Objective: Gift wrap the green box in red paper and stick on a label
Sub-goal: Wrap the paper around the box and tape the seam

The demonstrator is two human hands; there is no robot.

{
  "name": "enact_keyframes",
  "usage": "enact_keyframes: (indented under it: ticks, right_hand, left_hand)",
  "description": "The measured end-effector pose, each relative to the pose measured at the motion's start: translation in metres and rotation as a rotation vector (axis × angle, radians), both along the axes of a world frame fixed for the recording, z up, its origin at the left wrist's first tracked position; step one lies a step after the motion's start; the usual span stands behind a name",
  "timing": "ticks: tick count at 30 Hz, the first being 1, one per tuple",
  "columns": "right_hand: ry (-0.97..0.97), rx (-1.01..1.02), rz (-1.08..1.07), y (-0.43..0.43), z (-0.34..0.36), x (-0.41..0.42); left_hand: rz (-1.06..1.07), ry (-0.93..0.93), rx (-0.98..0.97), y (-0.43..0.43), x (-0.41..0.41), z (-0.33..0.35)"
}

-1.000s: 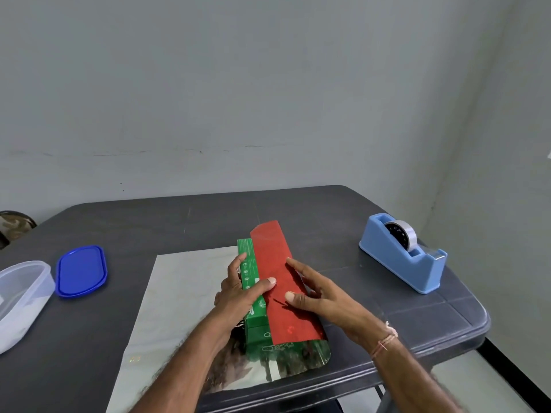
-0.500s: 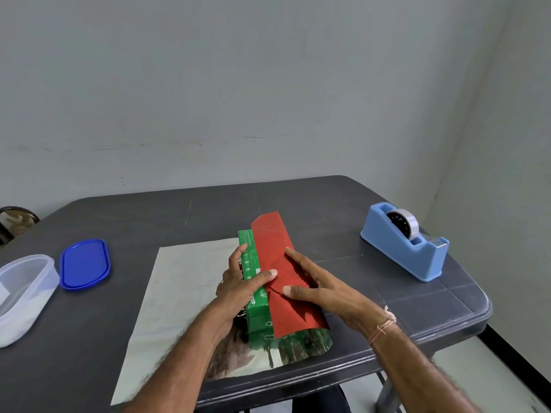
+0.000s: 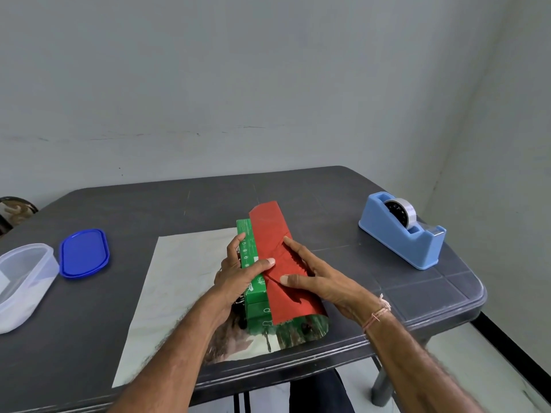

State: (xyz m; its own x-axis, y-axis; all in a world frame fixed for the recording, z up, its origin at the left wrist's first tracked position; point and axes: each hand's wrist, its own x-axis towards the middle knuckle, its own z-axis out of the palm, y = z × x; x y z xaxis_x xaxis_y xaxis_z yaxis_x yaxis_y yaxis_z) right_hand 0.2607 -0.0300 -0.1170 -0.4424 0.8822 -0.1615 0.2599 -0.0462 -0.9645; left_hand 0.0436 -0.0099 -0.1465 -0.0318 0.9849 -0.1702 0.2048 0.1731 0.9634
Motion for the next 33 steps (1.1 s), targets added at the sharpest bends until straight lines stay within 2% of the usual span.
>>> enact_keyframes:
  ticks: [7,9,12,15,17,19,21,24,28,33]
  right_hand:
    - [0.005,0.008,-0.024,0.001,-0.002,0.002]
    - [0.028,0.067,-0.073,-0.001,-0.003,0.008]
    - [0.033,0.334,-0.355,-0.007,0.003,0.028]
    - [-0.356,0.587,-0.797,0.001,0.001,0.059]
    - [-0.514,0.569,-1.081,0.01,-0.001,0.083]
    - [-0.491,0.444,-1.256,0.019,-0.004,0.115]
    - [-0.4,0.34,-1.269,0.029,-0.007,0.149]
    - [-0.221,0.195,-1.175,0.034,-0.005,0.177]
    - [-0.364,0.246,-1.179,0.029,-0.006,0.172]
    - [-0.517,0.276,-1.111,0.023,-0.002,0.122]
  left_hand:
    - [-0.017,-0.021,-0.027,-0.003,-0.001,0.004]
    - [-0.021,-0.021,-0.022,-0.004,-0.001,0.005]
    - [-0.035,-0.011,-0.012,-0.005,0.0,0.007]
    - [-0.043,-0.002,-0.015,-0.003,-0.003,0.004]
    - [-0.049,-0.002,-0.009,-0.002,-0.005,0.002]
    - [-0.06,0.002,0.005,-0.001,-0.003,0.002]
    - [-0.065,-0.002,0.024,-0.002,-0.002,0.002]
    - [-0.054,-0.008,0.036,0.0,-0.001,0.001]
    - [-0.036,-0.02,0.042,0.005,-0.004,-0.007]
    - [-0.031,-0.037,0.046,0.006,-0.003,-0.006]
